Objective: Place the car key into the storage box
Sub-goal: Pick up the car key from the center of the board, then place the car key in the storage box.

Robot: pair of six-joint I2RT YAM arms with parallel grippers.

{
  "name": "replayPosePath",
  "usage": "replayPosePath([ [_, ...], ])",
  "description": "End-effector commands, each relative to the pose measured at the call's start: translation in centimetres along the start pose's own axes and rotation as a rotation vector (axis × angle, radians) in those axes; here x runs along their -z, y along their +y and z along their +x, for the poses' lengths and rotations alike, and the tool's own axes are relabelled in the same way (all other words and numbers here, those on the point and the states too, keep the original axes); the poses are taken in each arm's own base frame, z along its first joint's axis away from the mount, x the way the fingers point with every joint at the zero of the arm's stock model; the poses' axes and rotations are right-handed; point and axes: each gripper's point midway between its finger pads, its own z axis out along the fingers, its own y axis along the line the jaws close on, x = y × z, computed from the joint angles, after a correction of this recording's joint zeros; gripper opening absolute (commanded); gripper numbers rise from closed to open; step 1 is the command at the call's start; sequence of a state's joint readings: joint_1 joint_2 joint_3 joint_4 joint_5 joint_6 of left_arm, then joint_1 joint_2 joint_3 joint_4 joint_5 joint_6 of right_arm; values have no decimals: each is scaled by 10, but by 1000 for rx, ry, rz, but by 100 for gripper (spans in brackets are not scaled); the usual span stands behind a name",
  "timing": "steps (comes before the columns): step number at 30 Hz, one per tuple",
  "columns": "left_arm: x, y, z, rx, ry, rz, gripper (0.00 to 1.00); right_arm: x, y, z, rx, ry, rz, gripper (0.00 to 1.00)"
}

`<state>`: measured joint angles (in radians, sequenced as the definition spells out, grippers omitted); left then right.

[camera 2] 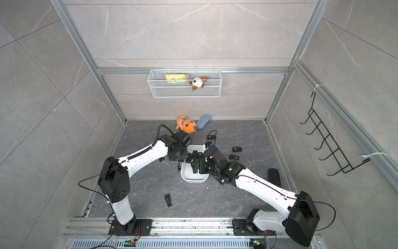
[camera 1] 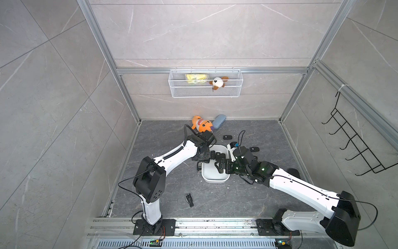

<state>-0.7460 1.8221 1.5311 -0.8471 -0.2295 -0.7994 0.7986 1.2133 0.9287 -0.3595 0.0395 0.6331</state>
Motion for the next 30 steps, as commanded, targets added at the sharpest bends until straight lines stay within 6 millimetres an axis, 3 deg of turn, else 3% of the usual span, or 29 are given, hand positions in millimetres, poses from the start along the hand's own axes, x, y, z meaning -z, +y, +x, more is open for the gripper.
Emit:
replayPosePath([
  [1,4,-8,7,-60,10,-18,33,14,-16,9,-17,-9,54,100],
  [11,-16,-37,30,-147,62,-43,33,37,-39,23,-29,-33,100,100],
  [22,-53,-26,41,-201,115,-157,35,41,-41,24,-37,-43,102,100],
  [30,-70,-25,37,-217,114,-198,36,39,-41,25,-38,-38,104,100],
])
